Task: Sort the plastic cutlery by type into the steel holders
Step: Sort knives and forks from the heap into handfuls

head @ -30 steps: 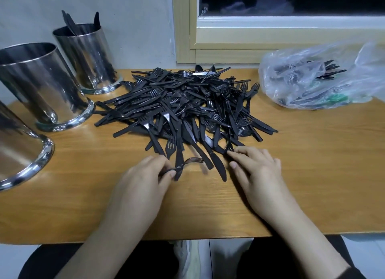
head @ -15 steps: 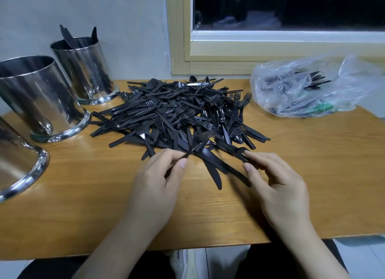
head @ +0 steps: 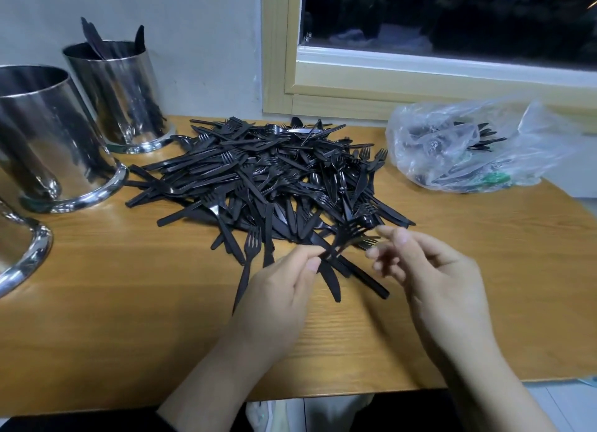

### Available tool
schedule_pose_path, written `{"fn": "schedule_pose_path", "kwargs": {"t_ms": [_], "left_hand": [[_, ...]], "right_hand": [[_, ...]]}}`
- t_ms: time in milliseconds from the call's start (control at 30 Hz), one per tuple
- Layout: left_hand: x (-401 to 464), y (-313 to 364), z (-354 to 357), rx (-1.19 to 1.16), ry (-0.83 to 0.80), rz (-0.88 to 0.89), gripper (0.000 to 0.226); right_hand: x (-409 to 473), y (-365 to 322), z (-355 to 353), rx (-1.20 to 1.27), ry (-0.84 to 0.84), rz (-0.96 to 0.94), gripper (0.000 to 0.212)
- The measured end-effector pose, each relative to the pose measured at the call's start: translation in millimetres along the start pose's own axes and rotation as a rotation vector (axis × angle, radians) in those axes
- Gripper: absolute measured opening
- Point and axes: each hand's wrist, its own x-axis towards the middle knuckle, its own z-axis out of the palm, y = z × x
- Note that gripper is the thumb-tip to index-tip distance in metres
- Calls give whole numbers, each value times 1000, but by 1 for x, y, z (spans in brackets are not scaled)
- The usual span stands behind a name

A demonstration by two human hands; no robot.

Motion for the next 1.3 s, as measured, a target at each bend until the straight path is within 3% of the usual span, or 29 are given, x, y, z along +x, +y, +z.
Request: {"fn": "schedule_pose_path", "kwargs": {"t_ms": [100,167,233,333,533,767,900,1033,1133,1233,1300], "left_hand": [[3,7,-5,-100,24,-77,24],[5,8,-7,-126,33,-91,19],[6,5,-7,-123,62,-109,20],[8,0,-6,-118,130,-136,26],[5,1,-9,-143,213,-159,39],[6,2,-9,-146,236,-156,41],[5,2,-9,-160,255,-151,39],[5,1,-10,-166,278,-155,38],[5,-1,-9,-163,282,-154,36],[5,-5,-8,-176,302,-134,32],[5,-6,-8,-157,316,-112,25]], "right_hand": [[30,24,-17,-465,78,-21,17],[44,35,-23,-678,27,48,24],[50,39,-19,-765,3,66,37],[55,41,-8,-835,-7,27,38],[59,47,-8,-771,59,53,22],[68,40,1,-844,1,92,42],[73,45,9,-913,-5,33,32],[68,46,4,-779,38,7,21],[59,37,-13,-702,112,-99,9],[44,21,-33,-635,125,-233,17],[33,5,-39,-585,48,-293,20]]}}
